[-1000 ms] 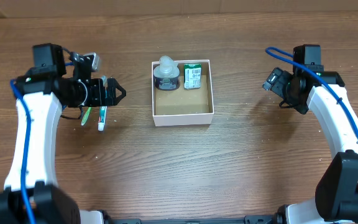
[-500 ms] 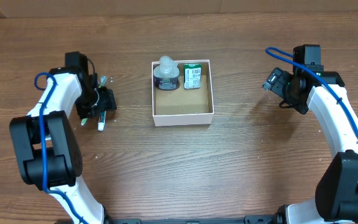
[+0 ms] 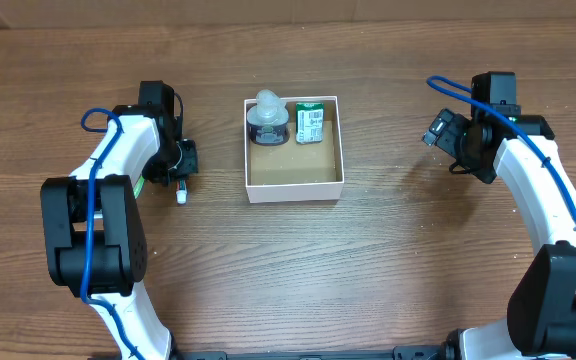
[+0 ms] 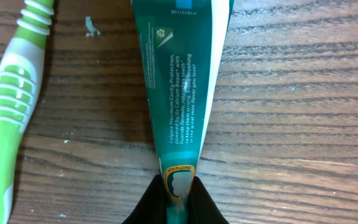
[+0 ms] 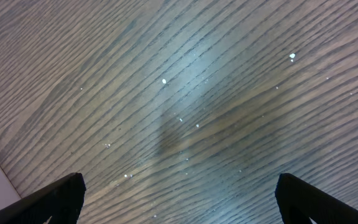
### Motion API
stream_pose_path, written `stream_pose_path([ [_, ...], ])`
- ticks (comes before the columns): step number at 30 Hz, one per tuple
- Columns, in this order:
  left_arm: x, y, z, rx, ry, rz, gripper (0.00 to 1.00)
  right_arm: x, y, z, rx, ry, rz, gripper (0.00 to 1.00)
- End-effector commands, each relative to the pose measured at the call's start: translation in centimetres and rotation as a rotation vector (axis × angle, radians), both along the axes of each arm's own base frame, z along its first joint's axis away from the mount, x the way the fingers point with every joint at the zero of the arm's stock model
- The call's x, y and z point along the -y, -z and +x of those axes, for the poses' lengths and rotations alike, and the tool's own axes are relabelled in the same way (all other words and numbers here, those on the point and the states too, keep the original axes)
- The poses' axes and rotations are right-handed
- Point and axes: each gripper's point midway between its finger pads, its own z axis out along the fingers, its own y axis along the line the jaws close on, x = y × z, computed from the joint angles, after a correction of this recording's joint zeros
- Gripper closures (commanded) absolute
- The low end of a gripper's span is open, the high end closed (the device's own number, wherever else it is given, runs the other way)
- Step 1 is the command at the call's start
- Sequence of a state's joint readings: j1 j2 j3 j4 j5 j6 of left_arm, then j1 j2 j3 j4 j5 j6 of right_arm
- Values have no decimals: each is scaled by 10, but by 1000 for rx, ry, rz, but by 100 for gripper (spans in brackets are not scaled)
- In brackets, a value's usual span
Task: Pack container
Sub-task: 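Reach the left gripper to the teal toothpaste tube and grasp it, then carry the toothpaste tube with the left gripper into the box and release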
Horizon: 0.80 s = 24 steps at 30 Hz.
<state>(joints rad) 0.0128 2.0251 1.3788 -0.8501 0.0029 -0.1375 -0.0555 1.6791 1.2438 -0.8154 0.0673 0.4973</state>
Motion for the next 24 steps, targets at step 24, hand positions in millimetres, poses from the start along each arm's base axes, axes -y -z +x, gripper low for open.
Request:
stream_pose_path([
  [24,249,-229,-26,292,1259,13,94,2,-6,7,19,4,-10,0],
])
